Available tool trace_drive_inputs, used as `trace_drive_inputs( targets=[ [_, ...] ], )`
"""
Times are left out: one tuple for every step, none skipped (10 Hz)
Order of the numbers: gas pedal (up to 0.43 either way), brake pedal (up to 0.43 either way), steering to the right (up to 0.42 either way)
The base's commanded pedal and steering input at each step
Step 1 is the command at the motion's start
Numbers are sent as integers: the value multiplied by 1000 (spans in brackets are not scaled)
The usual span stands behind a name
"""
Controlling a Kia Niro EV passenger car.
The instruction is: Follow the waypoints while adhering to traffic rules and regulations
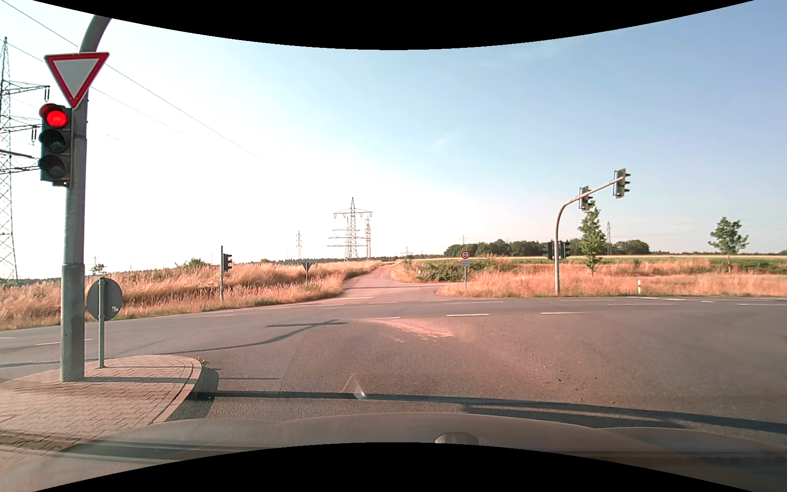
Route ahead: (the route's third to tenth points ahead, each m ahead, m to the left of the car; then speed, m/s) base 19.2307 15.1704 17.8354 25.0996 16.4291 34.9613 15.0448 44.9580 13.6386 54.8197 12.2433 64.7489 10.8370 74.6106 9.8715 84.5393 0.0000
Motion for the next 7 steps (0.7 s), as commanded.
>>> trace_drive_inputs(
  targets=[
    [0, 280, -44],
    [0, 280, -44],
    [0, 280, -44],
    [0, 280, -44],
    [0, 280, -44],
    [0, 280, -44],
    [0, 280, -44]
  ],
)
